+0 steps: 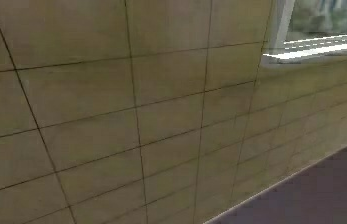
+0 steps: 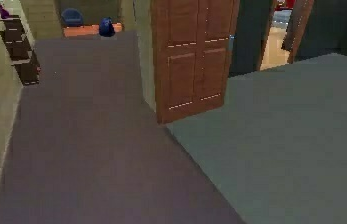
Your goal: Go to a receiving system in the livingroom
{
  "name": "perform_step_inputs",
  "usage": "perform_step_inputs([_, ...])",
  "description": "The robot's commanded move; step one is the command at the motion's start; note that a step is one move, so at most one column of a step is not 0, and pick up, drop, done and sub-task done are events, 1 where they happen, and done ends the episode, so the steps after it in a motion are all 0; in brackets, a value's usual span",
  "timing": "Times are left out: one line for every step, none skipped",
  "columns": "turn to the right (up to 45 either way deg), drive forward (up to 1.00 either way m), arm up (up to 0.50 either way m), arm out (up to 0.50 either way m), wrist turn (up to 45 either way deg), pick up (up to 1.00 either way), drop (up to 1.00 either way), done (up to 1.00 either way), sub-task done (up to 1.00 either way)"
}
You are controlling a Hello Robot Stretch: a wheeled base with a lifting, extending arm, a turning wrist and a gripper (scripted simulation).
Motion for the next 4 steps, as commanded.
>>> perform_step_inputs([45.0,0.00,0.00,0.00,0.0,0.00,0.00,0.00,0.00])
perform_step_inputs([45.0,0.00,0.00,0.00,0.0,0.00,0.00,0.00,0.00])
perform_step_inputs([45.0,0.00,0.00,0.00,0.0,0.00,0.00,0.00,0.00])
perform_step_inputs([15.0,0.00,0.00,0.00,0.0,0.00,0.00,0.00,0.00])
